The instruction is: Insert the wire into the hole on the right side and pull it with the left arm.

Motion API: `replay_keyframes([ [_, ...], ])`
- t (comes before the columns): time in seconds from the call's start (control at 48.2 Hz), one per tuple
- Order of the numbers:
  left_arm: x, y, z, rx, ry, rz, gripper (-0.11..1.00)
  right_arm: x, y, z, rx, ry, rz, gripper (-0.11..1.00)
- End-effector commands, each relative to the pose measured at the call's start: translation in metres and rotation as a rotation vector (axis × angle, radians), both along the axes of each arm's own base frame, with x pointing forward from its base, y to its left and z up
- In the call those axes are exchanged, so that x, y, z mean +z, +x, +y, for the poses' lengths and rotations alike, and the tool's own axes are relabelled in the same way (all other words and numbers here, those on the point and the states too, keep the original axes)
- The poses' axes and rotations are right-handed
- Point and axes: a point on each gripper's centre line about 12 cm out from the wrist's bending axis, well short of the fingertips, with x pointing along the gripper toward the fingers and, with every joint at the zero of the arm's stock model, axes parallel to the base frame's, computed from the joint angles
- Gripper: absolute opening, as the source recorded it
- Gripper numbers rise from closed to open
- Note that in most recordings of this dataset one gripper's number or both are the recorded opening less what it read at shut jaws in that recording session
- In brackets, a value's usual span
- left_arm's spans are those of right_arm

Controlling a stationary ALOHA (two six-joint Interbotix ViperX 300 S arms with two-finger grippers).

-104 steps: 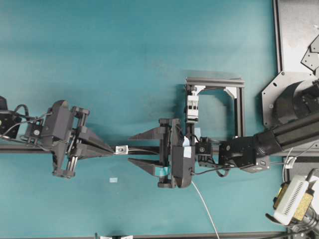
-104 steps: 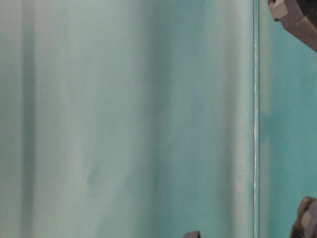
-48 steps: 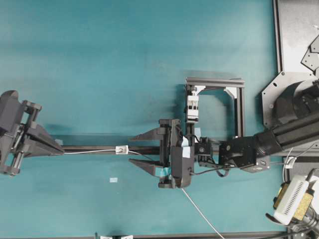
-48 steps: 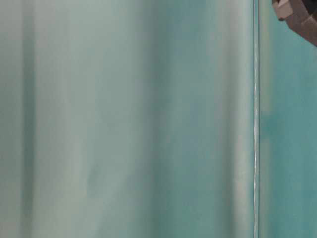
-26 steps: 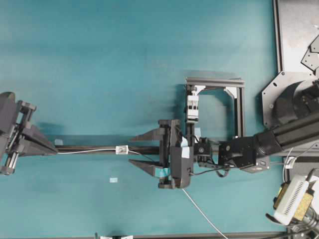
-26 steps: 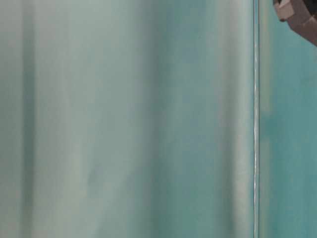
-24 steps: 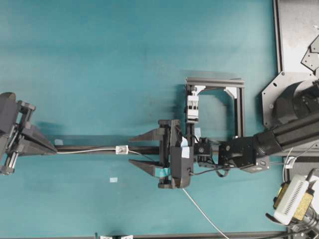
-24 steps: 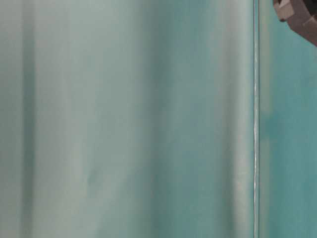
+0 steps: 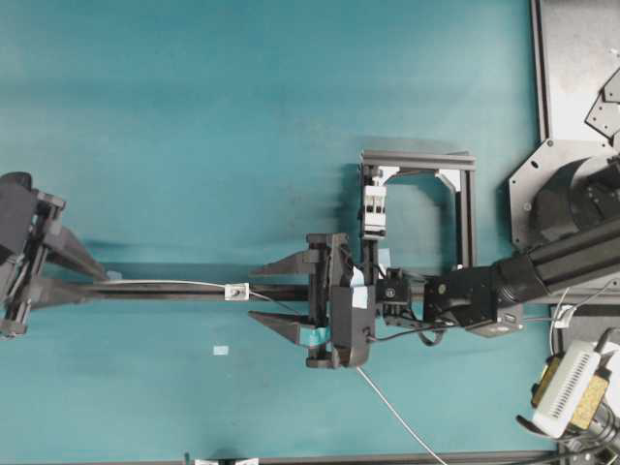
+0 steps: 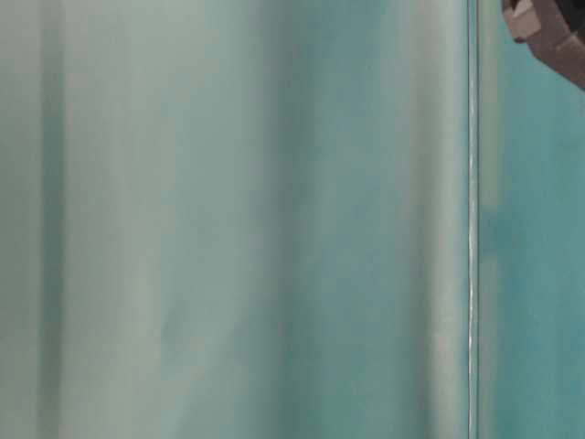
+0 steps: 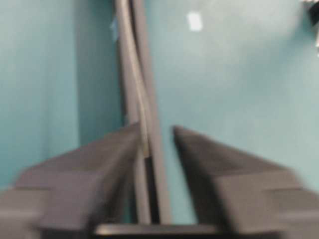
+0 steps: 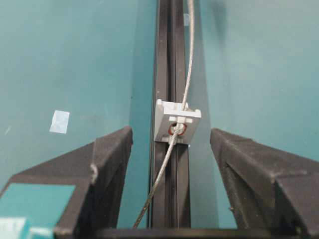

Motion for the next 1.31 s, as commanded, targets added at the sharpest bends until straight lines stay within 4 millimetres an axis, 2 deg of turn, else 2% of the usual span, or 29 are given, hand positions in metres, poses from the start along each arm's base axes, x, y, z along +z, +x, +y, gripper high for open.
replay_keyframes([
  [0.0,0.007,0.002,0.001,0.003,-0.008,-0.025,0.11,0.018,0.005,0.002,0.001,0.023,-0.049,0.83],
  [0.062,0.005,0.002,0.001,0.006,-0.006,-0.021,0.24,0.018,0.005,0.002,0.0,0.023,-0.048,0.83],
  [0.207,0.001,0.002,0.003,0.013,-0.001,-0.006,0.66,0.018,0.005,0.002,0.0,0.023,-0.048,0.83],
  [0.249,0.001,0.002,0.004,0.014,-0.001,-0.005,0.72,0.018,0.005,0.002,0.001,0.023,-0.049,0.83],
  [0.539,0.004,0.005,0.009,0.036,-0.002,-0.012,0.71,0.018,0.004,0.002,0.0,0.024,-0.05,0.83],
  [0.87,0.013,0.008,0.024,0.084,0.004,-0.049,0.71,0.042,-0.005,-0.002,0.008,0.043,-0.086,0.83],
  [1.285,0.019,0.009,0.037,0.117,0.028,-0.073,0.71,0.058,-0.016,-0.016,-0.014,0.053,-0.118,0.83],
])
